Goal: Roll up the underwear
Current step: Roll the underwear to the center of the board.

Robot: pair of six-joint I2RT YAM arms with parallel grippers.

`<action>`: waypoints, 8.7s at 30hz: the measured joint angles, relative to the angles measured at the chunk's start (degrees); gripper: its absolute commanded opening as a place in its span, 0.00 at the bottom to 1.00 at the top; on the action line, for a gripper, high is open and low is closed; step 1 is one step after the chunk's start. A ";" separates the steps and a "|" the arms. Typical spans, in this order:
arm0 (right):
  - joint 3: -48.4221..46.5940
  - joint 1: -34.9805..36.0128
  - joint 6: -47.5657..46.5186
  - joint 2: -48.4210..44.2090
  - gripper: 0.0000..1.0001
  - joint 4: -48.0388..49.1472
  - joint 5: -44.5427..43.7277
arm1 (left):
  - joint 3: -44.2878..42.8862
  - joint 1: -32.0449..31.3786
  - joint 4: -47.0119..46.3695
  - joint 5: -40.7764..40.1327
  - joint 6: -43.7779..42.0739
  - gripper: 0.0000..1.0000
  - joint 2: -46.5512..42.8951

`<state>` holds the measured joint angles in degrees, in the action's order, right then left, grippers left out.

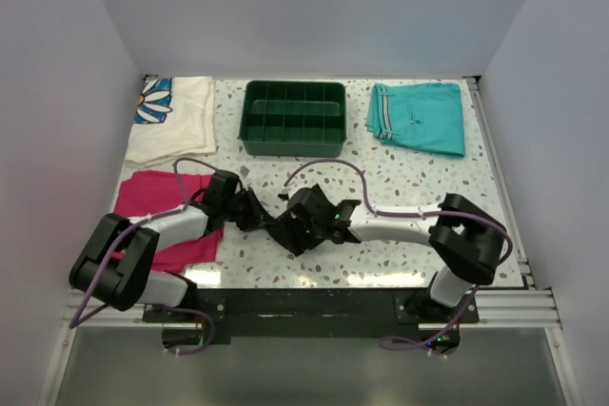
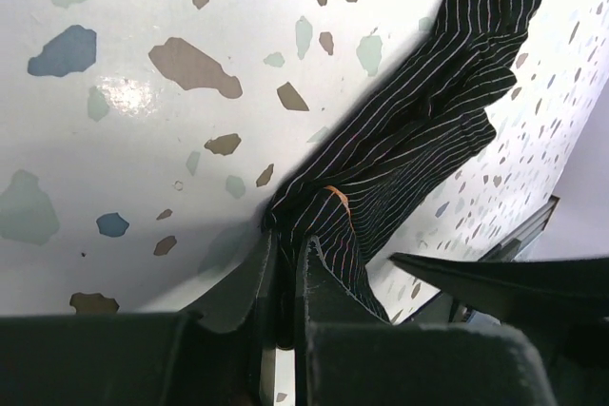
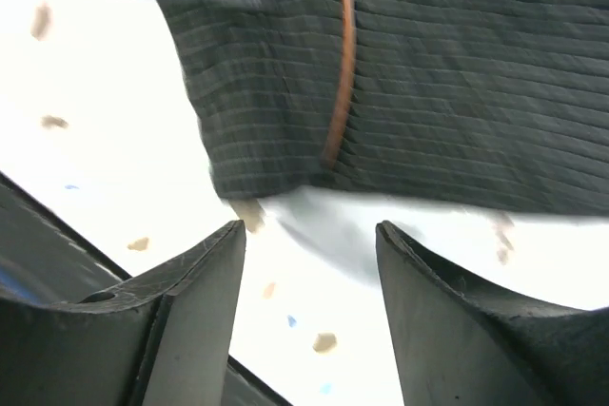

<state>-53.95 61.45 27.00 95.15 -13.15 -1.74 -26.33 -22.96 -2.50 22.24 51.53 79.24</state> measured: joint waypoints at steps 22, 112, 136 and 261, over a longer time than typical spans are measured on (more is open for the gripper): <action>-12.39 12.70 -17.97 7.50 0.63 -3.58 -19.15 | -2.71 -0.04 3.15 0.98 -0.31 0.02 2.21; 18.97 -14.82 16.52 -0.72 0.00 31.63 28.13 | 0.35 -1.44 -1.31 4.02 -5.70 0.75 -7.28; 18.38 -15.28 22.12 -1.03 0.00 27.74 25.51 | 11.56 -5.75 -19.69 2.99 0.00 0.75 -6.62; 4.31 -7.91 14.16 -5.62 0.00 -16.74 -7.63 | -1.38 -14.38 -26.29 18.78 -14.97 0.10 10.86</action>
<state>-49.65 53.54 41.17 89.54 -29.89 -9.37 -27.70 -37.34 -28.80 41.01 36.56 90.11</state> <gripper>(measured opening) 0.007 0.097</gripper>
